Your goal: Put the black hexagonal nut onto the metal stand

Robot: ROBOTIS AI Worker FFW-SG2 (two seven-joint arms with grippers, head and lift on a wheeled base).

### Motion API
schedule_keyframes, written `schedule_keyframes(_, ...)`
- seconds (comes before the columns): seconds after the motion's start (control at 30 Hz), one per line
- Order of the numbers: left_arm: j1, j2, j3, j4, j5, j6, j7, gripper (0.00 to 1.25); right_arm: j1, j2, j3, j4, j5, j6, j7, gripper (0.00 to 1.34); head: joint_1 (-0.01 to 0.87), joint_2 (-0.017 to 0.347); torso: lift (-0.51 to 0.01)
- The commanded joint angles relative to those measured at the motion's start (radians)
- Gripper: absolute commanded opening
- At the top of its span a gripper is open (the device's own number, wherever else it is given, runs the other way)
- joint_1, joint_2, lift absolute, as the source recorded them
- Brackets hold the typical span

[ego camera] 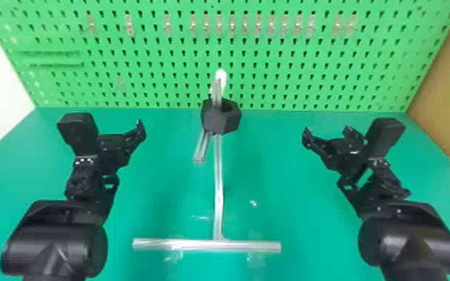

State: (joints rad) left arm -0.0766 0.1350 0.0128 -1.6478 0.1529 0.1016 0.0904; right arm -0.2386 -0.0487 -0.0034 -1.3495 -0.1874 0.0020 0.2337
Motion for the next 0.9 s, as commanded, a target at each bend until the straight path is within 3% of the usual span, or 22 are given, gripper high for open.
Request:
schedule_keyframes(0.0, 0.0, 0.0, -0.004, -0.001, -0.007, 0.009, 0.0, 1.1, -0.001, -0.002, -0.004, -0.003, 0.059, 0.009, 0.001, 1.29, 0.693, 0.081, -0.001)
schedule_keyframes(0.2, -0.003, 0.0, -0.007, -0.001, -0.016, 0.026, -0.001, 1.1, 0.001, 0.007, -0.018, -0.039, 0.155, 0.041, -0.004, 1.27, 0.693, 0.081, -0.001)
schedule_keyframes(0.37, -0.005, 0.0, -0.008, -0.001, -0.027, 0.03, -0.001, 1.1, 0.019, 0.009, -0.004, -0.082, 0.175, 0.081, -0.096, 1.27, 0.693, 0.081, -0.001)
schedule_keyframes(0.67, -0.006, 0.0, -0.008, -0.001, -0.035, 0.033, -0.001, 1.1, 0.044, 0.007, 0.026, -0.117, 0.155, 0.098, -0.269, 1.27, 0.693, 0.081, -0.001)
schedule_keyframes(0.87, -0.006, 0.0, -0.01, 0.0, -0.035, 0.033, -0.001, 1.1, 0.044, 0.009, 0.017, -0.117, 0.146, 0.098, -0.274, 1.27, 0.693, 0.081, -0.001)
